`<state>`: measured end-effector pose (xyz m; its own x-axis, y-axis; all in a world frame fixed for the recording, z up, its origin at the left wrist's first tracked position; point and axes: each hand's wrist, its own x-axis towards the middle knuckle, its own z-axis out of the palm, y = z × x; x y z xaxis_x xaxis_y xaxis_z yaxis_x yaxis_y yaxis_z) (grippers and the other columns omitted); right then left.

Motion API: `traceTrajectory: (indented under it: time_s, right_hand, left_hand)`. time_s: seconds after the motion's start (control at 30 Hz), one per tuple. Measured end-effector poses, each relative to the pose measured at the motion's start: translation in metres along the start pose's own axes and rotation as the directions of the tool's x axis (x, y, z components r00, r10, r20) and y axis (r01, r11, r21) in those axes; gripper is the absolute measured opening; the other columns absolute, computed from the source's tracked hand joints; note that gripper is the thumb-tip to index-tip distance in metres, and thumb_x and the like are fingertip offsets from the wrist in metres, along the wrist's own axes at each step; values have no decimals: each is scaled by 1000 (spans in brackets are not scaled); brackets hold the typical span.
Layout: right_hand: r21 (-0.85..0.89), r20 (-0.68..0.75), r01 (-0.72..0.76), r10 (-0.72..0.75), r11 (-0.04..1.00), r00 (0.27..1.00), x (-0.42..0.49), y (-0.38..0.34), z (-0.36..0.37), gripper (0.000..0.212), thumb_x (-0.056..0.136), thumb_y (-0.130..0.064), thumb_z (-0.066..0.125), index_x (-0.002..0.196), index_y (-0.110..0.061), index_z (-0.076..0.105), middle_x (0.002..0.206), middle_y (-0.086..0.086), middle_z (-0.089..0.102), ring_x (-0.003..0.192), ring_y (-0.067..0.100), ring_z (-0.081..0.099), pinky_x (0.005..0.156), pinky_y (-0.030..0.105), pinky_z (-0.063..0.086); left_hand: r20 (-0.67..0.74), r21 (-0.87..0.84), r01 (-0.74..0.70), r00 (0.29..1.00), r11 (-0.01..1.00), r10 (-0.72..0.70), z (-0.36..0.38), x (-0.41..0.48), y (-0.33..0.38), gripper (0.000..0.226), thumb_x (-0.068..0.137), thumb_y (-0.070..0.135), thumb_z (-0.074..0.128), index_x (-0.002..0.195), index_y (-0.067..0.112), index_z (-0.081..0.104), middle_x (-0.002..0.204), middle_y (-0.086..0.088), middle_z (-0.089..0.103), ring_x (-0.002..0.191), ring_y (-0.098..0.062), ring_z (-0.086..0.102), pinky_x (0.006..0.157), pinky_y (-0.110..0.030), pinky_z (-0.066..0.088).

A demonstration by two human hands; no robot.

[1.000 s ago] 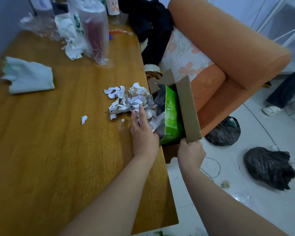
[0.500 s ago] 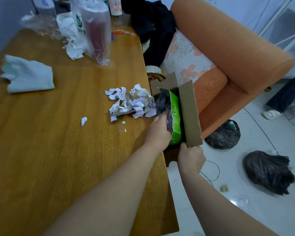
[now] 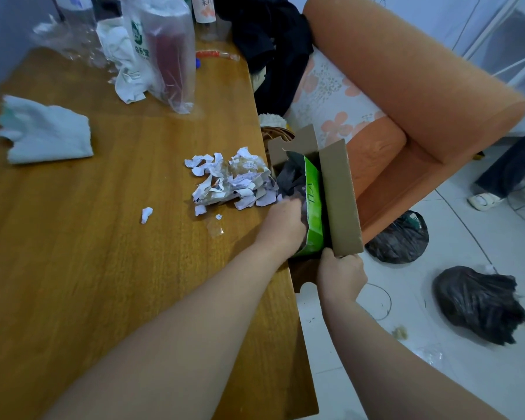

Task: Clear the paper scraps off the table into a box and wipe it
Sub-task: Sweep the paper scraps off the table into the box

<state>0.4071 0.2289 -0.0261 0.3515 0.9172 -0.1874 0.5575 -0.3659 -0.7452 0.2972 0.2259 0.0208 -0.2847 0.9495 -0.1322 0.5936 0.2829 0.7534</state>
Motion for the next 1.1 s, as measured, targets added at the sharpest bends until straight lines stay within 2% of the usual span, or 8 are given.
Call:
traceTrajectory:
  time_s: [0.07, 0.2, 0.3, 0.4, 0.53, 0.7, 0.8, 1.1]
  right_hand:
    - [24, -4, -31, 31, 999, 1000, 0, -3, 0, 29, 82, -17, 54, 101, 3, 58, 98, 24, 63, 95, 41, 57, 81, 43, 48]
    - [32, -8, -41, 41, 999, 999, 3, -9, -4, 26, 82, -17, 53, 98, 4, 59, 99, 24, 63, 97, 41, 56, 85, 45, 48]
    - [28, -9, -28, 28, 999, 1000, 2, -12, -4, 25, 82, -16, 53, 97, 3, 58, 101, 24, 62, 100, 42, 55, 89, 48, 47]
    - [26, -8, -24, 24, 999, 1000, 0, -13, -2, 26, 83, -15, 53, 100, 4, 58, 102, 24, 63, 101, 42, 55, 88, 46, 47]
    - [-2, -4, -15, 15, 1000, 1000, -3, -14, 2, 31, 84, -17, 53, 104, 7, 57, 105, 26, 62, 101, 42, 56, 87, 46, 47]
    - [-52, -2, 45, -46, 998, 999, -6, -16, 2, 34, 87, -15, 51, 107, 11, 55, 108, 29, 60, 104, 44, 53, 90, 46, 44]
    - [-82, 5, 74, -74, 994, 997, -5, -18, 0, 34, 89, -14, 49, 110, 12, 54, 111, 29, 58, 108, 43, 51, 91, 42, 40]
    - [-58, -13, 58, -59, 997, 998, 2, -15, -2, 30, 87, -15, 51, 107, 8, 55, 107, 27, 60, 105, 41, 53, 84, 39, 40]
  left_hand:
    - [-182, -55, -48, 983, 997, 37, -3, 0, -10, 42, 93, 7, 47, 135, 5, 46, 143, -9, 43, 135, -22, 36, 107, -26, 30]
    - [-645, 72, -37, 761, 997, 75, -16, -6, -41, 39, 89, 16, 54, 128, 12, 54, 144, -12, 42, 137, -31, 34, 111, -44, 28]
    - [-770, -116, 302, 574, 946, -278, -36, -8, -71, 52, 90, 29, 51, 138, 14, 40, 153, -16, 25, 143, -36, 19, 114, -51, 10]
    - [-645, -337, 528, 474, 780, -600, -63, -6, -102, 62, 95, 42, 36, 148, 14, 17, 157, -15, 13, 146, -31, 6, 116, -49, -2]
    - [-575, -205, 472, 651, 858, -495, -69, -2, -111, 65, 97, 48, 22, 149, 10, 11, 157, -14, 19, 146, -28, 11, 119, -42, 4]
    - [-482, -282, 216, 811, 935, -333, -57, 5, -100, 69, 92, 58, 28, 150, 24, 10, 158, -7, 17, 144, -27, 18, 117, -47, 17]
    - [-436, -50, 153, 886, 987, -160, -46, 6, -92, 83, 81, 72, 36, 149, 32, 9, 159, -7, 11, 146, -29, 10, 117, -50, 12]
    - [-456, 428, 225, 890, 875, -6, -38, 24, -61, 95, 68, 85, 34, 147, 37, 13, 160, -8, 1, 144, -41, -10, 108, -64, -8]
